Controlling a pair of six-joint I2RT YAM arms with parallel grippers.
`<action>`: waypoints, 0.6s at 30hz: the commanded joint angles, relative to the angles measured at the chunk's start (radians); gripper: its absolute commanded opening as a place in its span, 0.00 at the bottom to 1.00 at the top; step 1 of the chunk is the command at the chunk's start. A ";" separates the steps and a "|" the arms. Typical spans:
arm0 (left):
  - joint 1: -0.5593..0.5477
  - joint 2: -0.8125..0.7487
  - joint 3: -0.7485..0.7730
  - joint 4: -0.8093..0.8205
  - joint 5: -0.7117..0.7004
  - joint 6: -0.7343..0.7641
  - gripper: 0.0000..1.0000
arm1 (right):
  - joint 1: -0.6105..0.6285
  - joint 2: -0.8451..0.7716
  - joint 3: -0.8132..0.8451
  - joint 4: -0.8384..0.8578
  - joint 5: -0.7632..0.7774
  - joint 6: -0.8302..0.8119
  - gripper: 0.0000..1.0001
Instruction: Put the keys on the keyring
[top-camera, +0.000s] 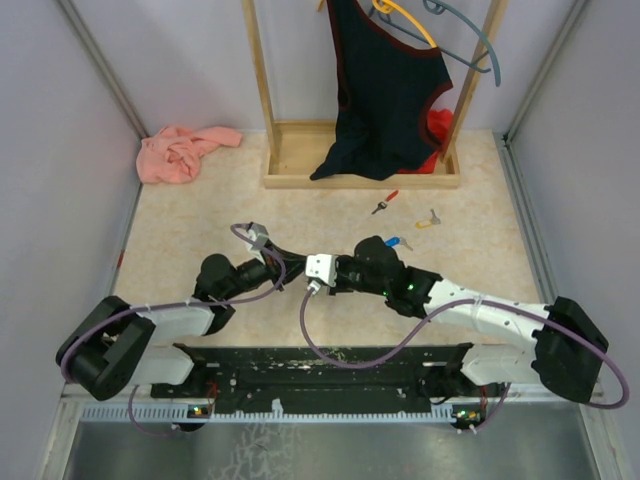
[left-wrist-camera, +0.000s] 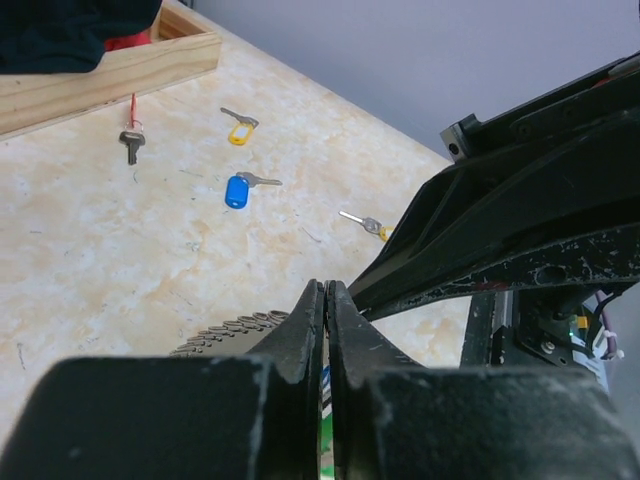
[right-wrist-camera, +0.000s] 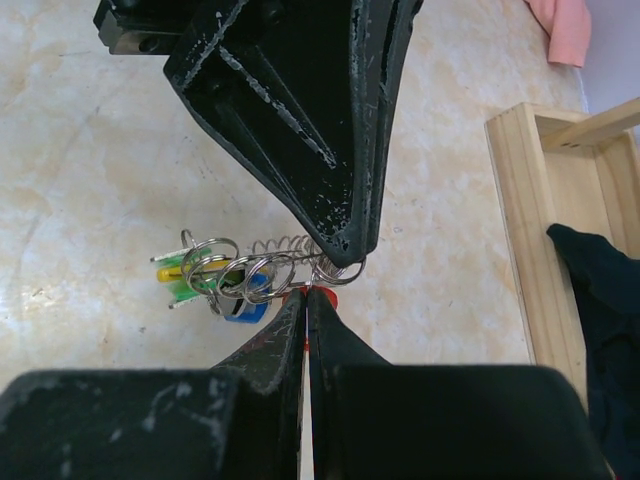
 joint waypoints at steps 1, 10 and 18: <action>-0.002 -0.001 -0.008 0.069 -0.034 0.020 0.10 | 0.013 -0.045 0.063 0.001 0.031 -0.016 0.00; 0.005 -0.102 -0.014 -0.154 -0.009 0.176 0.32 | 0.011 -0.054 0.109 -0.077 0.019 -0.058 0.00; 0.006 -0.112 0.021 -0.282 0.157 0.301 0.34 | 0.011 -0.042 0.130 -0.122 0.006 -0.080 0.00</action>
